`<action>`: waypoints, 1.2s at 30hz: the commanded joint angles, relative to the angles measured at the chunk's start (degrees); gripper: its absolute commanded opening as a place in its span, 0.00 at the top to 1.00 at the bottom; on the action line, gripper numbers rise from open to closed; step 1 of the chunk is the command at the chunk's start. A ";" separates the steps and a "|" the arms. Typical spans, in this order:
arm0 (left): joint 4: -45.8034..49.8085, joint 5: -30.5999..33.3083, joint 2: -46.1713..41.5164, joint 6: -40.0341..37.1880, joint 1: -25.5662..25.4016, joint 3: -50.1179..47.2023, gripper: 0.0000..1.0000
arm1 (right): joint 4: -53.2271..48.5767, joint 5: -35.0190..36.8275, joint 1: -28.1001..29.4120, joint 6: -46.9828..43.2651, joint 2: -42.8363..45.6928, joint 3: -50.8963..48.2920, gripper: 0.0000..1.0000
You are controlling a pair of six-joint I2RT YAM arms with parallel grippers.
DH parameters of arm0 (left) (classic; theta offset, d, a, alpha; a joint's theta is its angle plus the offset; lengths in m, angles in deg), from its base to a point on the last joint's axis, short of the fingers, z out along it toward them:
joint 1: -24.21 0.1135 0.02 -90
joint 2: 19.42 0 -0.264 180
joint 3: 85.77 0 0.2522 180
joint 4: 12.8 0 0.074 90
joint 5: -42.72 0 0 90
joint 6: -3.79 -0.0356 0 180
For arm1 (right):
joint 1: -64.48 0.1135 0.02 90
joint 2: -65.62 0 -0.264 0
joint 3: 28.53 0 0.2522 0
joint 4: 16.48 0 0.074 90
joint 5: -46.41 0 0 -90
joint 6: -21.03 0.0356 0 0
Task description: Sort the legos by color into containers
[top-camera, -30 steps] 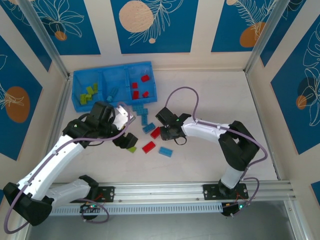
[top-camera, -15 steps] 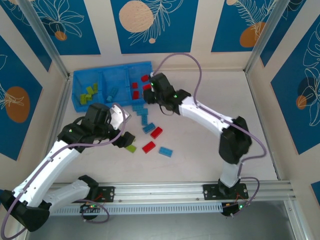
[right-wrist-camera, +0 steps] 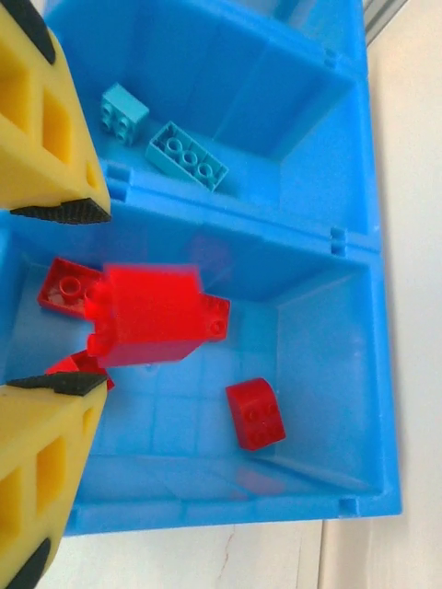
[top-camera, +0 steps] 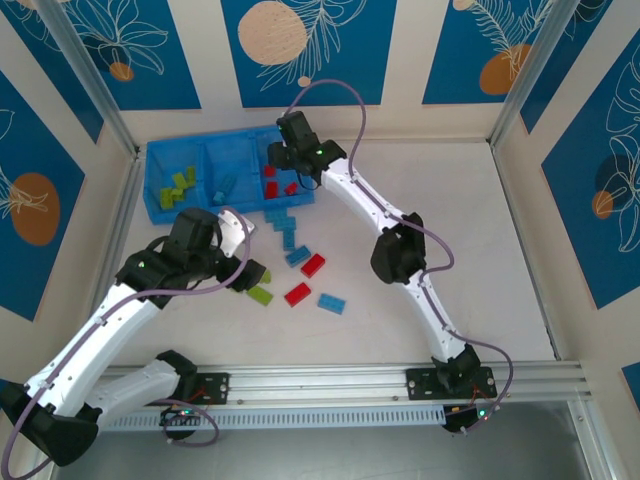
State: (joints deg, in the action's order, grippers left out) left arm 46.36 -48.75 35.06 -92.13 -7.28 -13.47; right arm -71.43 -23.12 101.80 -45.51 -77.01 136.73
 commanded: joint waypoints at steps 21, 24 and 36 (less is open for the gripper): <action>-7.93 -0.20 17.10 29.21 -0.06 -4.05 0.05 | 4.05 -7.81 11.57 9.91 82.60 -83.92 0.28; -9.69 1.55 21.39 31.18 -0.22 -4.11 0.09 | 2.27 -6.45 12.24 13.25 85.38 -87.87 0.27; -17.08 5.17 35.87 33.93 -0.21 -5.69 0.26 | 3.14 -7.04 12.95 14.18 81.66 -88.17 0.26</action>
State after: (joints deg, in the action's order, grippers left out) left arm 31.11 -45.67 69.48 -58.99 -7.21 -18.41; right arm -69.44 -30.29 114.22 -32.28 5.41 47.14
